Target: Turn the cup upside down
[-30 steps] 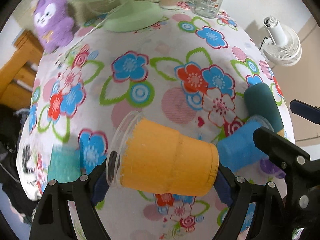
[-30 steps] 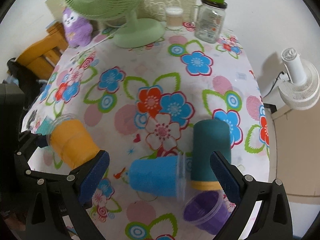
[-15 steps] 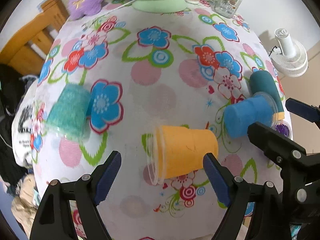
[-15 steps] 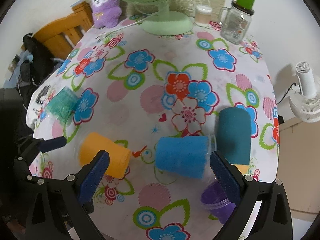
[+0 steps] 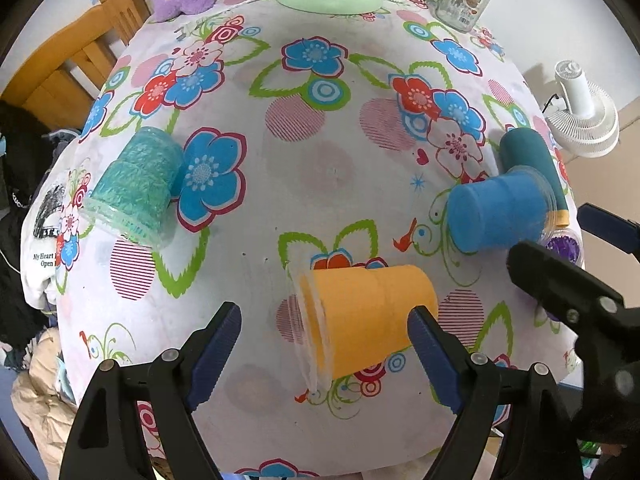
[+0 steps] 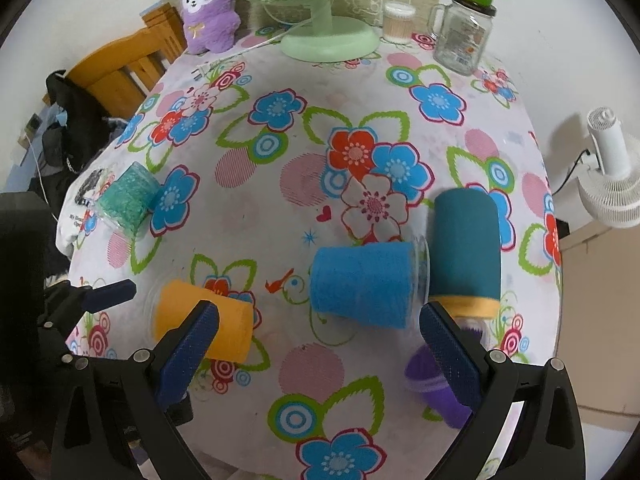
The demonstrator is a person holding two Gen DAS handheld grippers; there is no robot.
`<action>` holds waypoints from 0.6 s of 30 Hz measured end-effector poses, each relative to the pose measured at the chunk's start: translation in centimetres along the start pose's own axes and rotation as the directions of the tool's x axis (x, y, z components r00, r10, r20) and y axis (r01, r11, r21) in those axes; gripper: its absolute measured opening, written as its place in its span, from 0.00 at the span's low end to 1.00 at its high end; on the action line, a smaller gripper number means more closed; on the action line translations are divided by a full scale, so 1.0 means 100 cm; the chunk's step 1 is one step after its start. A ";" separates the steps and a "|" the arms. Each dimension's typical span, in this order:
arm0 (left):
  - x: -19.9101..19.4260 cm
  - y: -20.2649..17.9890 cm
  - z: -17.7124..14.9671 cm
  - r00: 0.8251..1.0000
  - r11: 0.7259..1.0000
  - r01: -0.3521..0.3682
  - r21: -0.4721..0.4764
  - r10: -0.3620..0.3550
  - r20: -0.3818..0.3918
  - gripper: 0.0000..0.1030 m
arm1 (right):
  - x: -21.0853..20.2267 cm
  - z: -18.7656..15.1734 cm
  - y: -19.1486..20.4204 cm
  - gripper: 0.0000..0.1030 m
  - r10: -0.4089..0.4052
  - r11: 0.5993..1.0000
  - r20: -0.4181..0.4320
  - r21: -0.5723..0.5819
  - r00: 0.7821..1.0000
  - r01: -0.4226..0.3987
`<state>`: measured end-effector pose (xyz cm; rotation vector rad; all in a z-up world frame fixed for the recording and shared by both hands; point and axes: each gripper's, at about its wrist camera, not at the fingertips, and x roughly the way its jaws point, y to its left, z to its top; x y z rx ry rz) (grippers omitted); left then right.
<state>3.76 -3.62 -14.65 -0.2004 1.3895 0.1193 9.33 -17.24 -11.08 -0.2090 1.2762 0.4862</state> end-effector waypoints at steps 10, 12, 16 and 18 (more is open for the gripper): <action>-0.013 0.003 -0.009 0.999 0.999 -0.035 0.002 0.035 0.034 0.86 | -0.022 -0.019 0.001 0.99 -0.003 0.999 0.030 0.032 1.000 0.002; -0.020 0.005 -0.008 0.998 0.999 -0.041 -0.005 0.041 0.041 0.86 | -0.031 -0.022 0.003 0.99 -0.004 0.999 0.043 0.047 0.999 0.002; -0.037 0.006 -0.006 0.997 0.998 -0.053 0.028 0.051 0.055 0.89 | -0.046 -0.026 0.008 0.99 -0.014 0.995 0.066 0.099 0.998 0.007; -0.045 0.006 -0.005 0.996 0.996 -0.058 0.069 0.054 0.069 0.90 | -0.051 -0.027 0.012 0.99 -0.015 0.992 0.077 0.130 0.997 0.005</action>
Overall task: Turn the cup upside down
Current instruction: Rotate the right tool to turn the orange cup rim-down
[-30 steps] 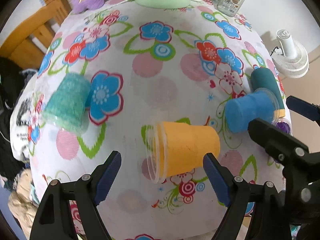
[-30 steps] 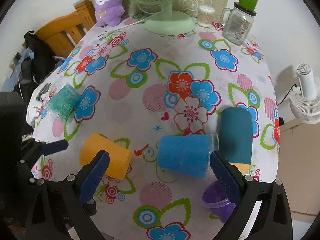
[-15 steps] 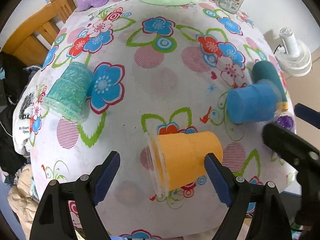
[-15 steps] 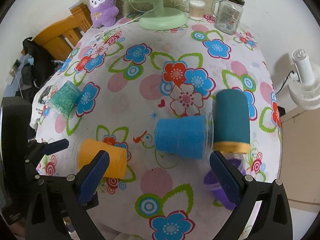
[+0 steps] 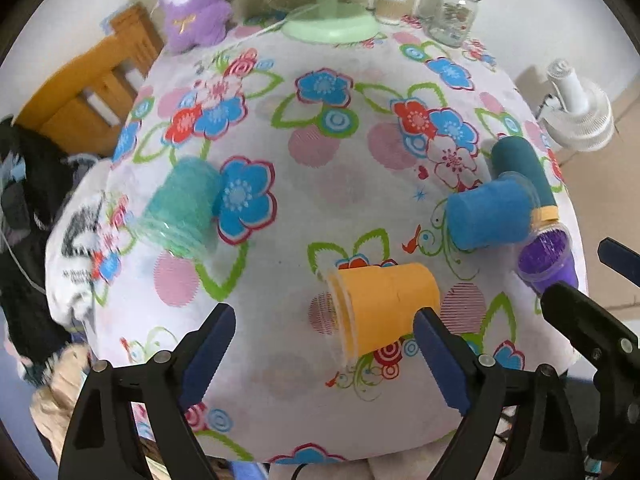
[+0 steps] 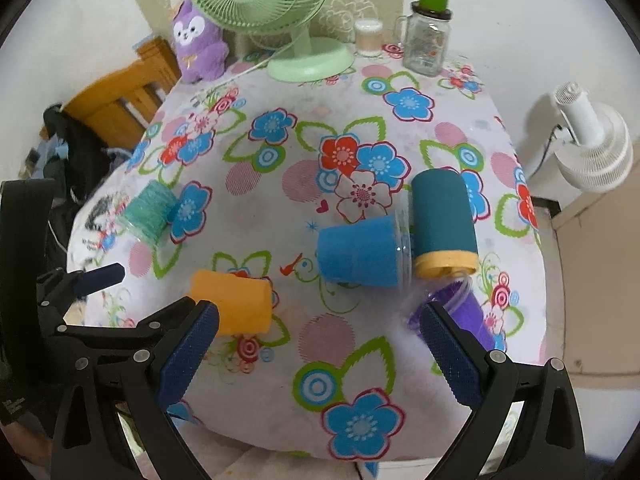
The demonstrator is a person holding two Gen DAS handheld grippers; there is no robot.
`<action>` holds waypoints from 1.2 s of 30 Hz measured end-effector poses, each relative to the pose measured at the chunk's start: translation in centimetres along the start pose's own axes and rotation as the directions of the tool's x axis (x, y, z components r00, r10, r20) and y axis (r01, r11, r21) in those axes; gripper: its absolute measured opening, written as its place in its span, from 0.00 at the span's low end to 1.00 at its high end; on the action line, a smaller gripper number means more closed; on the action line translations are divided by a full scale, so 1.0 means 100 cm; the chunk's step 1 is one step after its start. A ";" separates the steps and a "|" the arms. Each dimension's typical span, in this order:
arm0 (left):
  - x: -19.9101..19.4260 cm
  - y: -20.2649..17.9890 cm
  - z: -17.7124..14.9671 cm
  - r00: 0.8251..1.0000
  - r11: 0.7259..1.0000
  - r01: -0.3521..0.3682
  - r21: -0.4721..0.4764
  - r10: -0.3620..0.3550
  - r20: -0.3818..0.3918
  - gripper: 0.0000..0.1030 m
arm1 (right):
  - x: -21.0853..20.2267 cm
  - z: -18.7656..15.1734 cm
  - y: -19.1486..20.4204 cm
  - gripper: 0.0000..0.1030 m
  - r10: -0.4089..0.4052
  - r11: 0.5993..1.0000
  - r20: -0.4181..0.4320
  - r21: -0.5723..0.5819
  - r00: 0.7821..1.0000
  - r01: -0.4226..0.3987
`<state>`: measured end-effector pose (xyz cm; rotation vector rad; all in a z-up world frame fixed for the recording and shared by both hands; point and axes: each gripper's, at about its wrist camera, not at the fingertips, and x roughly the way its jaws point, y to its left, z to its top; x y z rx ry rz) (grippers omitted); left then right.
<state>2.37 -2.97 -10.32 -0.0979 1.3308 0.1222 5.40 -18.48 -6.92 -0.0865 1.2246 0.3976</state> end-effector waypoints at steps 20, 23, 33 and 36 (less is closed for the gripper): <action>0.004 0.026 0.038 0.999 0.913 0.016 0.409 -0.029 0.027 0.95 | 0.025 -0.016 0.023 0.97 -0.070 0.860 0.029 0.509 0.997 0.045; 0.011 0.026 0.045 0.999 0.897 0.038 0.441 -0.051 0.017 0.95 | 0.036 -0.019 0.024 0.95 -0.068 0.811 0.016 0.583 0.998 0.046; 0.035 0.018 0.053 0.998 0.830 0.066 0.553 -0.069 -0.016 0.95 | 0.074 -0.033 0.026 0.87 -0.052 0.645 -0.036 0.761 0.998 0.062; 0.044 0.016 0.056 0.998 0.814 0.063 0.577 -0.057 -0.029 0.95 | 0.087 -0.041 0.023 0.83 -0.025 0.571 -0.049 0.819 0.998 0.055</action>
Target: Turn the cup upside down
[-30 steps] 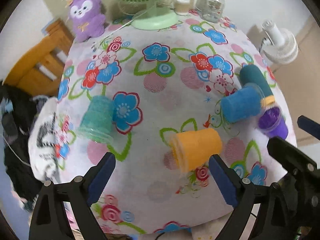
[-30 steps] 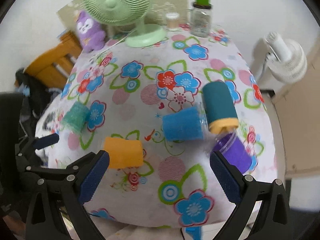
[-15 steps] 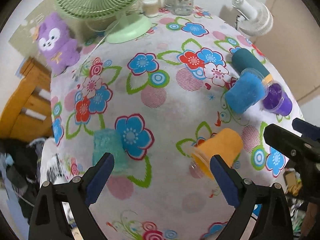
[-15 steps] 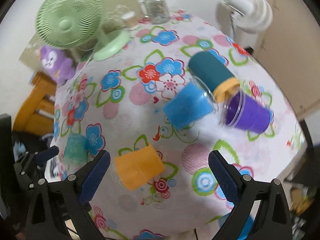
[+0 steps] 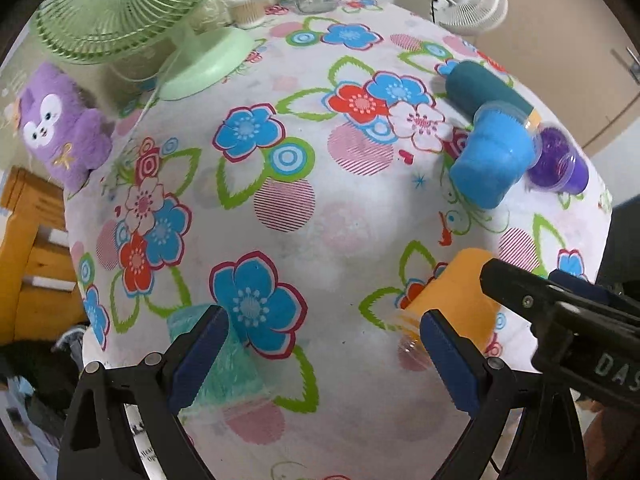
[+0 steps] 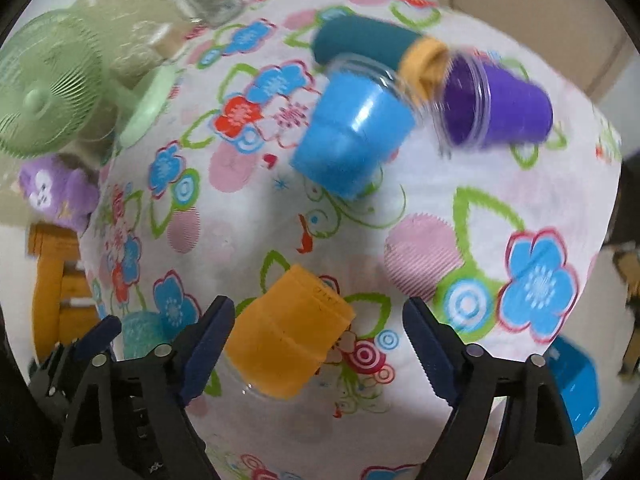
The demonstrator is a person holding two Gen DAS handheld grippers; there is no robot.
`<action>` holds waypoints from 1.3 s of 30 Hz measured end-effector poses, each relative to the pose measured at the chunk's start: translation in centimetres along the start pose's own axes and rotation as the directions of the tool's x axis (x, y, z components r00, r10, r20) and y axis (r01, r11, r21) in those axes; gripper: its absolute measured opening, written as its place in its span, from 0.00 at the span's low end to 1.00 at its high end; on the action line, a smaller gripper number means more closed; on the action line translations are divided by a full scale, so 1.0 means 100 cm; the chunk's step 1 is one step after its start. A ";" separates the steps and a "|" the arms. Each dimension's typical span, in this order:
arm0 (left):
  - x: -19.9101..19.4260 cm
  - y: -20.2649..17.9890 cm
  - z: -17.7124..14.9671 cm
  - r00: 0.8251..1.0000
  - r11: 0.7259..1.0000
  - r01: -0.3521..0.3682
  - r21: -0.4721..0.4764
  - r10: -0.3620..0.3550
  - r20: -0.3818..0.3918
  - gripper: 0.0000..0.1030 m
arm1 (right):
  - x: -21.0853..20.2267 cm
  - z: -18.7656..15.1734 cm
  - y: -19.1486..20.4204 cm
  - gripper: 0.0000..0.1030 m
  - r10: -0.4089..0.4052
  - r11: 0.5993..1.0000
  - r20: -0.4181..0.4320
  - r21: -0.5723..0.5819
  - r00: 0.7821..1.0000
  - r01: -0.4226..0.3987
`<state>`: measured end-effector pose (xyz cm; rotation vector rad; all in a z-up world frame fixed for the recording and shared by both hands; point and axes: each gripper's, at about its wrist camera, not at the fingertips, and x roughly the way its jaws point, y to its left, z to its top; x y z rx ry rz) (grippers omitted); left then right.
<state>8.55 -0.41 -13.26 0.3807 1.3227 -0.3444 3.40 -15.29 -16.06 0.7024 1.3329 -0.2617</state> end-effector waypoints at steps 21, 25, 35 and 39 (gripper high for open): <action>0.034 -0.006 0.012 0.996 0.996 0.032 0.089 -0.024 -0.081 0.95 | 0.035 0.003 -0.007 0.55 0.090 0.979 -0.064 0.191 0.994 -0.076; 0.030 -0.003 0.011 0.997 0.998 0.028 0.062 -0.023 -0.074 0.95 | 0.024 0.008 0.000 0.55 0.063 0.994 -0.029 0.092 0.998 -0.060; -0.004 0.005 0.002 1.000 0.992 -0.009 -0.129 0.005 -0.030 0.95 | -0.015 0.026 0.027 0.55 0.078 0.973 0.031 -0.219 0.996 -0.070; -0.019 0.004 -0.004 1.000 0.977 -0.014 -0.214 0.011 -0.016 0.95 | -0.028 0.028 0.036 0.55 0.093 0.940 0.030 -0.333 0.995 -0.078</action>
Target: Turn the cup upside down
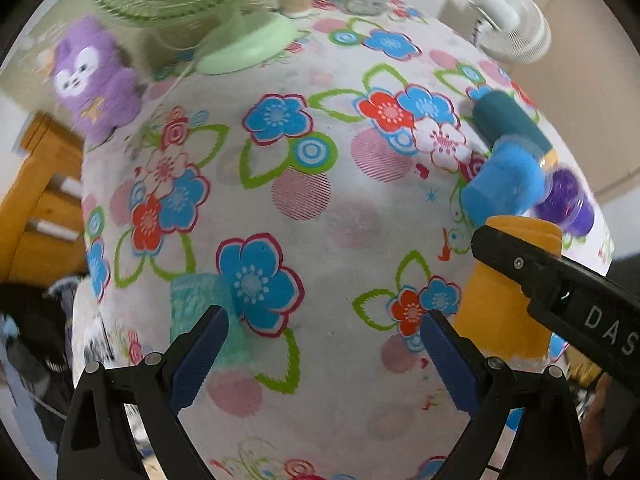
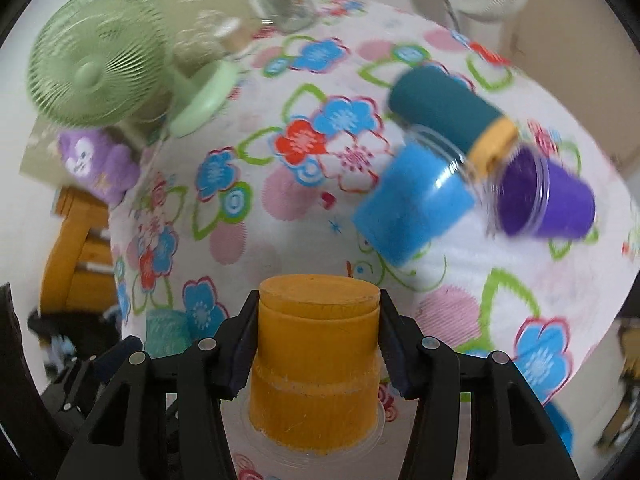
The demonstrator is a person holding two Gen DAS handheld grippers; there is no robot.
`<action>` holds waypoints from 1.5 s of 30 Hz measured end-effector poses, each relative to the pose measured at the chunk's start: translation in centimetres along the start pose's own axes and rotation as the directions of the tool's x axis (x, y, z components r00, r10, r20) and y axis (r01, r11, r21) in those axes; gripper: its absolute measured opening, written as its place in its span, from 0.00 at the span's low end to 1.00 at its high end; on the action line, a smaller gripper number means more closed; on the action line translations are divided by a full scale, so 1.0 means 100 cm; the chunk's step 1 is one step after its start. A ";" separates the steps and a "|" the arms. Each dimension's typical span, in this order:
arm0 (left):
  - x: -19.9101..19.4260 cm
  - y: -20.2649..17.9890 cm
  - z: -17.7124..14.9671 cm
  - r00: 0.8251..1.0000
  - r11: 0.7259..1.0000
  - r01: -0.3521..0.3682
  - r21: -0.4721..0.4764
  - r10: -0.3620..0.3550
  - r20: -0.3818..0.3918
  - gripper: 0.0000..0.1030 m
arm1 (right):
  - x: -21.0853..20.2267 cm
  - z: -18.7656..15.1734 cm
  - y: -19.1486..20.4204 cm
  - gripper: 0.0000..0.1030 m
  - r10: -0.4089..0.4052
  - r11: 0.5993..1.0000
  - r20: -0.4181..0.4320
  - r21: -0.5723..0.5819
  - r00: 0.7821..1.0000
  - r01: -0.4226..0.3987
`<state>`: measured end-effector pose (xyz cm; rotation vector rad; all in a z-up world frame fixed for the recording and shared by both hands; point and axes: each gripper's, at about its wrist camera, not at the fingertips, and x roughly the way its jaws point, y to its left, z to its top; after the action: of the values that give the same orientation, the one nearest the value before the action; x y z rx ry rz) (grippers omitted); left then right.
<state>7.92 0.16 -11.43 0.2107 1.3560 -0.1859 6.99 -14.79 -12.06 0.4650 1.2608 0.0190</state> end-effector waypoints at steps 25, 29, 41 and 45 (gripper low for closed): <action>-0.082 -0.011 -0.068 0.986 0.892 -0.010 -0.452 0.084 0.145 0.95 | -0.094 -0.022 0.020 0.55 0.190 0.830 0.193 -0.555 0.963 -0.052; -0.088 -0.016 -0.079 0.980 0.891 -0.007 -0.455 0.097 0.174 0.95 | -0.098 -0.031 0.018 0.55 0.217 0.815 0.235 -0.578 0.947 -0.043; -0.065 0.000 -0.112 0.972 0.893 -0.024 -0.449 0.126 0.199 0.95 | -0.067 -0.063 0.017 0.55 0.281 0.789 0.371 -0.615 0.885 0.007; -0.048 0.011 -0.120 0.969 0.886 -0.030 -0.464 0.139 0.202 0.95 | -0.046 -0.075 0.017 0.55 0.274 0.779 0.411 -0.625 0.870 0.050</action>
<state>-4.15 4.35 -9.10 -0.1478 1.1191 0.1835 -0.91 -12.04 -8.96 -0.0440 0.6587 0.3973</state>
